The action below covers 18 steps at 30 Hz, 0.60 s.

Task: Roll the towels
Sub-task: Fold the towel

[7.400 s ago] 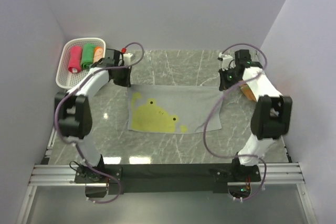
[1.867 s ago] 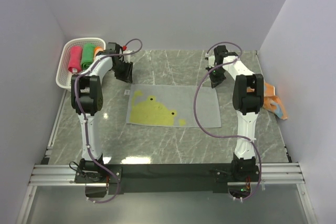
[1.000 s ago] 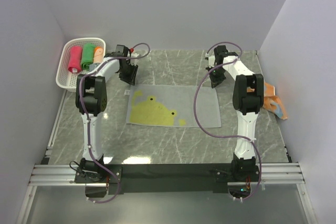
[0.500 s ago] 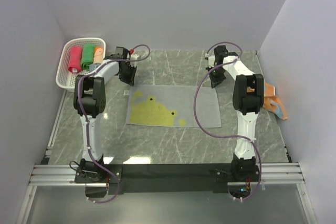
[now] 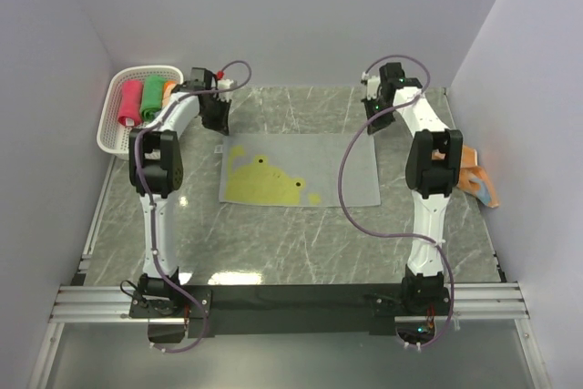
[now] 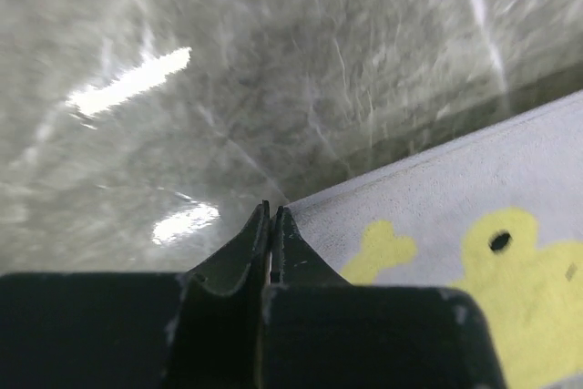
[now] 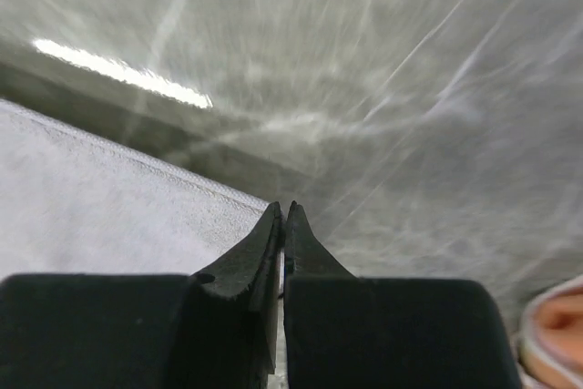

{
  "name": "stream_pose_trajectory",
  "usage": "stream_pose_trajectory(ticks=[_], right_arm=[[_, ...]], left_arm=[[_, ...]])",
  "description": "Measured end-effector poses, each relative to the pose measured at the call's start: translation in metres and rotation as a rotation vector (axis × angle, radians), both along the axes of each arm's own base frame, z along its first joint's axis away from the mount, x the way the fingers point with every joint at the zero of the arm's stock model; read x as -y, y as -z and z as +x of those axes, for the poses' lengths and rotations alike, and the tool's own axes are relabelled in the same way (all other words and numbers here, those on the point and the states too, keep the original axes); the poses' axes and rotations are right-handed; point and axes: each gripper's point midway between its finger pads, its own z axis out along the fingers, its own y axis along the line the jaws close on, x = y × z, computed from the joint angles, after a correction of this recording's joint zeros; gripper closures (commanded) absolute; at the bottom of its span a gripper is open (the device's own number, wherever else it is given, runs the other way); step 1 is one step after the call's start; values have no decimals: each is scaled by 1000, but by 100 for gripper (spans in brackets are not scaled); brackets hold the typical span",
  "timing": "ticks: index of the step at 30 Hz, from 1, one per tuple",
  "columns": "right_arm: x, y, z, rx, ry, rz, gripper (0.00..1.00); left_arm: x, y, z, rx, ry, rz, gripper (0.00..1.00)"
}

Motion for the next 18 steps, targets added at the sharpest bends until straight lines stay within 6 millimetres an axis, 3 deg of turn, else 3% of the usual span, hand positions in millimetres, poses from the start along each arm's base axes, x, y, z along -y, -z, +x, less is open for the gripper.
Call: stream_pose_trajectory(ticks=[4, 7, 14, 18], right_arm=[[-2, -27, 18, 86, -7, 44, 100], [-3, -30, 12, 85, -19, 65, 100], [-3, -29, -42, 19, -65, 81, 100], [-4, -31, -70, -1, -93, 88, 100]], left_arm=[[-6, -17, 9, 45, -6, -44, 100], [-8, -27, 2, 60, 6, -61, 100], [-7, -55, -39, 85, 88, -84, 100], [-9, -57, -71, 71, 142, -92, 100]])
